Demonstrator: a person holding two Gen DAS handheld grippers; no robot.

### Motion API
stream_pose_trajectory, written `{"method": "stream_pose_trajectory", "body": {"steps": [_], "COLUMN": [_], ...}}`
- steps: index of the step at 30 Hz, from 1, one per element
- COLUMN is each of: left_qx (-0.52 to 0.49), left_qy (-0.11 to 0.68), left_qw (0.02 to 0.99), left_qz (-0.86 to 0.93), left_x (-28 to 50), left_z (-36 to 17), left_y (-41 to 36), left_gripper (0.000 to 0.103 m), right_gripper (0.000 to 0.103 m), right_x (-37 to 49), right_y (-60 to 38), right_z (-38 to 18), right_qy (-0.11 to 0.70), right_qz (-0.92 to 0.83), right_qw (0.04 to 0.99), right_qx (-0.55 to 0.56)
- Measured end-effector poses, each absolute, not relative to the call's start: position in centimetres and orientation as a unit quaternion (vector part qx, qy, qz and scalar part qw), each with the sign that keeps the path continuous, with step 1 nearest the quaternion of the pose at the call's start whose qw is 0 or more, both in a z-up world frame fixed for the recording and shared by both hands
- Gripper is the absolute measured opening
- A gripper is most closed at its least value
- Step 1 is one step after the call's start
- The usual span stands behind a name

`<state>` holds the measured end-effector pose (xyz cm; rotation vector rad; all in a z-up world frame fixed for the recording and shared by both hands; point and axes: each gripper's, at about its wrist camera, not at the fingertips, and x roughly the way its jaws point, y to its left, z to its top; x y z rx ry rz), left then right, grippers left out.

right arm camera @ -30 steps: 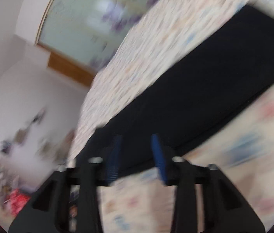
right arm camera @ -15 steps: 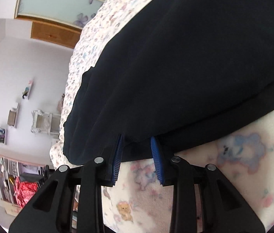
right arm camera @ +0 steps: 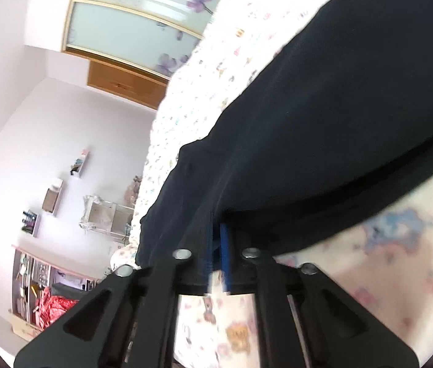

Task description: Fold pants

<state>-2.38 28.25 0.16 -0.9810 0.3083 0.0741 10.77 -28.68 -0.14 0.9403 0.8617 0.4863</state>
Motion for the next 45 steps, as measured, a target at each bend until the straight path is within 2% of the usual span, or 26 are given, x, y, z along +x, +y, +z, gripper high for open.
{"method": "stream_pose_trajectory", "body": {"steps": [6, 8, 10, 11, 16, 19, 21, 22, 24, 26, 29, 30, 31, 32, 33, 34, 35, 36, 38, 40, 45], "left_qx": [-0.475, -0.478, -0.480, -0.481, -0.478, -0.469, -0.463, -0.462, -0.463, -0.465, -0.466, -0.466, -0.463, -0.462, -0.461, -0.461, -0.462, -0.463, -0.467, -0.469, -0.467], "left_qy": [0.144, 0.137, 0.132, 0.130, 0.135, 0.137, 0.137, 0.137, 0.136, 0.138, 0.143, 0.143, 0.143, 0.143, 0.144, 0.145, 0.148, 0.150, 0.149, 0.147, 0.151], "left_qw": [0.868, 0.867, 0.867, 0.866, 0.868, 0.872, 0.876, 0.876, 0.876, 0.874, 0.873, 0.873, 0.875, 0.875, 0.876, 0.875, 0.874, 0.873, 0.872, 0.871, 0.871], "left_qz": [0.035, 0.031, 0.027, 0.025, 0.018, 0.014, 0.014, 0.013, 0.013, 0.012, 0.009, 0.008, 0.007, 0.008, 0.008, 0.008, 0.010, 0.011, 0.011, 0.011, 0.013], "left_x": [-2.3, -2.4, -2.5, -2.4, -1.9, -1.8, -1.8, -1.8, -1.9, -1.8, -1.6, -1.6, -1.6, -1.5, -1.5, -1.5, -1.5, -1.5, -1.6, -1.7, -1.5], "left_z": [0.1, 0.2, 0.2, 0.2, 0.2, 0.4, 0.5, 0.6, 0.6, 0.4, 0.3, 0.3, 0.4, 0.4, 0.4, 0.4, 0.3, 0.2, 0.1, 0.0, -0.1], "left_y": [28.4, 28.5, 28.7, 28.7, 28.3, 28.0, 27.9, 27.9, 28.0, 28.0, 27.9, 27.8, 27.8, 27.7, 27.7, 27.7, 27.8, 27.8, 28.0, 28.0, 27.8], "left_gripper": [0.100, 0.100, 0.100, 0.100, 0.101, 0.101, 0.101, 0.101, 0.101, 0.101, 0.101, 0.101, 0.101, 0.101, 0.101, 0.101, 0.101, 0.101, 0.101, 0.101, 0.101], "right_gripper": [0.006, 0.016, 0.037, 0.039, 0.039, 0.038, 0.037, 0.031, 0.024, 0.025, 0.028, 0.042, 0.061, 0.061, 0.051, 0.035, 0.030, 0.031, 0.032, 0.040, 0.040], "right_x": [11.0, 10.6, 9.7, 9.0, 9.1, 10.9, 12.4, 12.7, 11.9, 11.4, 11.1, 10.9, 10.8, 10.7, 11.6, 11.9, 11.5, 11.0, 8.8, 6.3, 4.2], "right_y": [-28.6, -28.3, -28.3, -28.7, -31.2, -31.8, -31.5, -32.1, -33.5, -35.0, -38.3, -39.4, -41.3, -42.6, -44.4, -45.3, -46.4, -47.2, -49.9, -53.3, -59.3], "right_z": [-3.7, -2.4, -1.2, -0.3, 3.8, 3.2, 0.5, -2.1, -2.8, -1.9, 0.3, 0.6, 0.8, 0.5, -1.2, -2.1, -2.2, -1.9, 0.4, 2.8, 3.3], "right_qy": [0.465, 0.470, 0.468, 0.454, 0.356, 0.363, 0.424, 0.458, 0.443, 0.439, 0.379, 0.363, 0.350, 0.352, 0.385, 0.405, 0.406, 0.402, 0.340, 0.274, 0.249], "right_qz": [0.195, 0.200, 0.215, 0.222, 0.227, 0.198, 0.132, 0.124, 0.141, 0.141, 0.112, 0.089, 0.045, 0.017, 0.019, 0.030, 0.032, 0.035, 0.020, -0.050, -0.142], "right_qw": [0.774, 0.788, 0.793, 0.799, 0.839, 0.842, 0.835, 0.811, 0.809, 0.803, 0.829, 0.841, 0.854, 0.857, 0.839, 0.821, 0.811, 0.804, 0.821, 0.849, 0.839], "right_qx": [0.384, 0.344, 0.325, 0.324, 0.344, 0.346, 0.326, 0.342, 0.360, 0.377, 0.395, 0.391, 0.381, 0.376, 0.385, 0.400, 0.420, 0.436, 0.459, 0.450, 0.461]}}
